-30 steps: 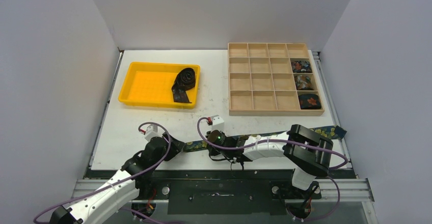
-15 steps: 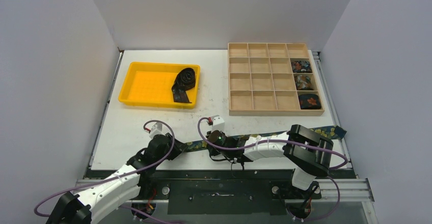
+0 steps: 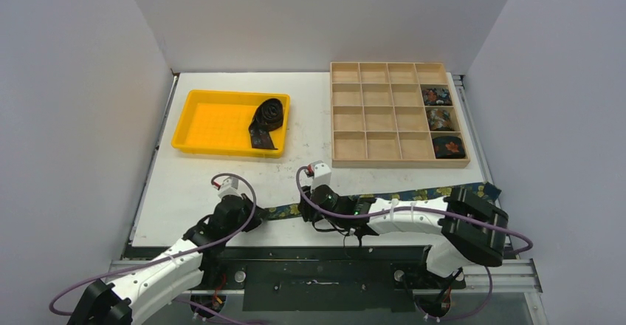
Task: Roll the ties
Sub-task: Roll the tie at the center of the board.
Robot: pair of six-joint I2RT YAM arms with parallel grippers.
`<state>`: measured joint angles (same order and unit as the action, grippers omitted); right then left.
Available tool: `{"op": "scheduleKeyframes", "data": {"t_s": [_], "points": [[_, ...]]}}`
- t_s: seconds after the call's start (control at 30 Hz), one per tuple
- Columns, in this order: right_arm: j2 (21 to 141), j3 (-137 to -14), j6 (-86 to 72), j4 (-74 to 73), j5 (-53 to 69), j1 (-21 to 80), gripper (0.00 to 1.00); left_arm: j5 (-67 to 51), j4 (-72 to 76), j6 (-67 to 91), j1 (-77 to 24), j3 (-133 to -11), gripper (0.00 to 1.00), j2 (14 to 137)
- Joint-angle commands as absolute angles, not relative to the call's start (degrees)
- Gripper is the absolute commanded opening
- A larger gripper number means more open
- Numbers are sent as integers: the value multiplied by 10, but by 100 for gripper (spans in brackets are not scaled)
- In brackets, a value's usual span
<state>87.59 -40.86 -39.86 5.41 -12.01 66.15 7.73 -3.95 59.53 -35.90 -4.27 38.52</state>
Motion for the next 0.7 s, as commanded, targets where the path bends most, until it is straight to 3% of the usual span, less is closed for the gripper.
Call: {"op": "scheduleKeyframes", "data": {"t_s": [0.0,0.03,0.1,0.17,0.67], "points": [[836,-422,-338,124,-129,645,33,109,-10,519,-356,-107,0,423],[847,-443,-338,110,-108,631,31,112,-8,509,-356,-118,0,437],[877,-486,-329,84,-58,607,15,113,-8,493,-355,-141,0,467],[901,-505,-322,85,-53,603,6,115,13,487,-353,-157,0,493],[1022,-539,-342,82,-34,596,5,122,29,481,-349,-171,0,516]]}}
